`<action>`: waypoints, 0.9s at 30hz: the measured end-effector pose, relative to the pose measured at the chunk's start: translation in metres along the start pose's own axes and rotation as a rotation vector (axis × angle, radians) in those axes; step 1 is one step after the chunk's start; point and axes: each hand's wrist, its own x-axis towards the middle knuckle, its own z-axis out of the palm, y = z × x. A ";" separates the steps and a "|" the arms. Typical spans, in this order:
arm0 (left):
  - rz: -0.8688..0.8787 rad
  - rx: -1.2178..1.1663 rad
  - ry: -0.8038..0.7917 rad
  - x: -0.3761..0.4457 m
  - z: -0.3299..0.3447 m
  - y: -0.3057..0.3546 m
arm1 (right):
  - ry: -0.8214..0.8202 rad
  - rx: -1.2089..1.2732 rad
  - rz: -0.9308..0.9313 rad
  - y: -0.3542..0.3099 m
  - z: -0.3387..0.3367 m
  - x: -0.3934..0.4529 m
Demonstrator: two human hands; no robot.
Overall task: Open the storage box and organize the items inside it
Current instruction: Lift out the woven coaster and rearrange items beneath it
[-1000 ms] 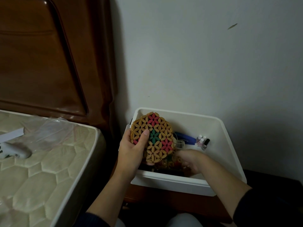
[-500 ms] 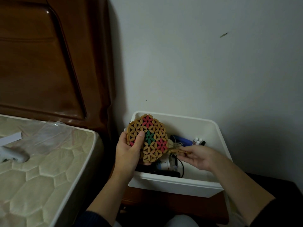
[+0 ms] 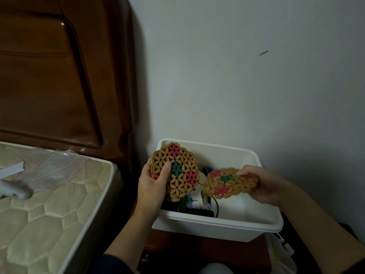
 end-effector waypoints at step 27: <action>-0.254 0.006 -0.348 -0.002 -0.005 0.016 | 0.223 -0.650 -0.752 0.025 0.127 0.047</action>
